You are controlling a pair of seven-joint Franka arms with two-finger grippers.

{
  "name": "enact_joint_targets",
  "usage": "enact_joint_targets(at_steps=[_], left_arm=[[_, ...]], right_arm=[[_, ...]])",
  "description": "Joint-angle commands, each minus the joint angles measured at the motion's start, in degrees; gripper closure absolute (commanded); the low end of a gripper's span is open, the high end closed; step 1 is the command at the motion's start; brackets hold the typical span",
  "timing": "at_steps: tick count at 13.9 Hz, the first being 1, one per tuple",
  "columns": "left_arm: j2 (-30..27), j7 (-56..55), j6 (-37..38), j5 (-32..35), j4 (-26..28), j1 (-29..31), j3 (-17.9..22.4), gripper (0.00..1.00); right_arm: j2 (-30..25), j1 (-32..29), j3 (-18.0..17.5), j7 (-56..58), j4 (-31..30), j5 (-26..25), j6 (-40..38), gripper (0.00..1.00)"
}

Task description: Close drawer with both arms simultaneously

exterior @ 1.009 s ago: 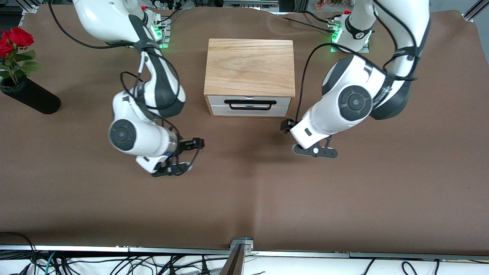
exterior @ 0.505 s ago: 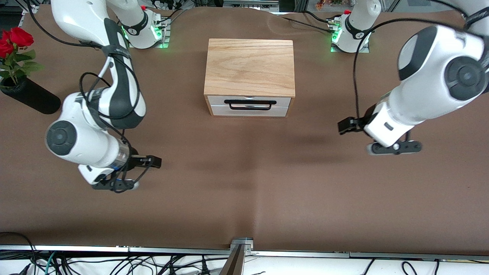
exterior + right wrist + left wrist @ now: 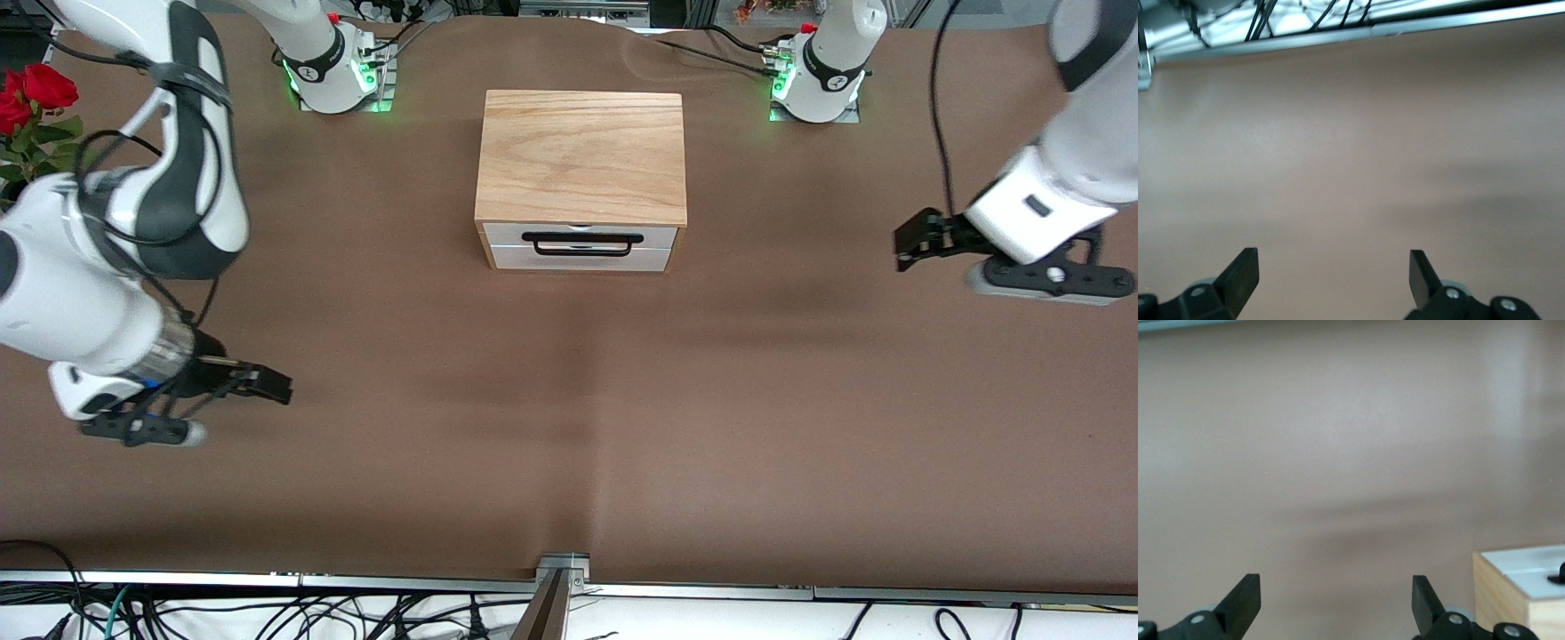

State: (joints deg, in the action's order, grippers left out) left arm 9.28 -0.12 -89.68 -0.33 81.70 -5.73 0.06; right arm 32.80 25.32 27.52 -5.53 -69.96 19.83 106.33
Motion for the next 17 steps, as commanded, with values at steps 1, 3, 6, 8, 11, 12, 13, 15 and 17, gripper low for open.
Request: enact_joint_targets(at_steps=[1, 3, 6, 8, 11, 12, 13, 15, 17], left_arm=[[-2.33, 2.77, -0.93, -3.10, 4.07, -1.65, 3.63, 0.00], [-2.25, 2.76, 0.47, -2.75, 3.64, -1.65, 3.19, 0.00], [-1.81, 2.76, 1.53, 0.50, 2.59, -2.18, 3.19, 0.00], [-1.37, 2.85, 1.35, 0.94, 2.41, -2.00, 3.36, 0.00], [-1.46, 2.76, 1.44, 1.29, 2.32, -2.18, 3.28, 0.00], [-1.54, 2.67, 1.53, 1.21, 2.32, -2.27, 3.19, 0.00], [-1.55, 2.58, 1.53, 1.20, 2.32, -2.35, 3.10, 0.00], [-1.55, 2.67, 1.53, 1.29, 2.15, -2.44, 2.93, 0.00], [-1.46, 3.11, 1.53, 1.29, 2.06, -2.44, 2.92, 0.00]], right_arm=[[-4.92, -2.03, -0.98, -0.01, -1.49, -1.37, -1.04, 0.00], [-7.38, -5.00, -2.37, -0.10, -2.11, -5.05, -1.04, 0.00], [-11.60, -11.16, -9.13, -0.10, -3.07, -11.62, -1.12, 0.00], [-13.45, -11.96, -11.43, -0.01, -4.48, -16.56, -1.56, 0.00], [-14.87, -15.64, -16.17, 0.60, -6.24, -18.60, -2.35, 0.00], [-14.96, -15.92, -16.97, 1.74, -6.24, -19.38, -2.44, 0.00], [-15.57, -15.92, -17.41, 3.75, -6.50, -20.61, -2.44, 0.00], [-17.49, -17.84, -20.21, 5.35, -8.78, -21.50, -2.97, 0.00], [-18.91, -19.17, -23.03, 5.35, -10.72, -23.60, -3.23, 0.00]])
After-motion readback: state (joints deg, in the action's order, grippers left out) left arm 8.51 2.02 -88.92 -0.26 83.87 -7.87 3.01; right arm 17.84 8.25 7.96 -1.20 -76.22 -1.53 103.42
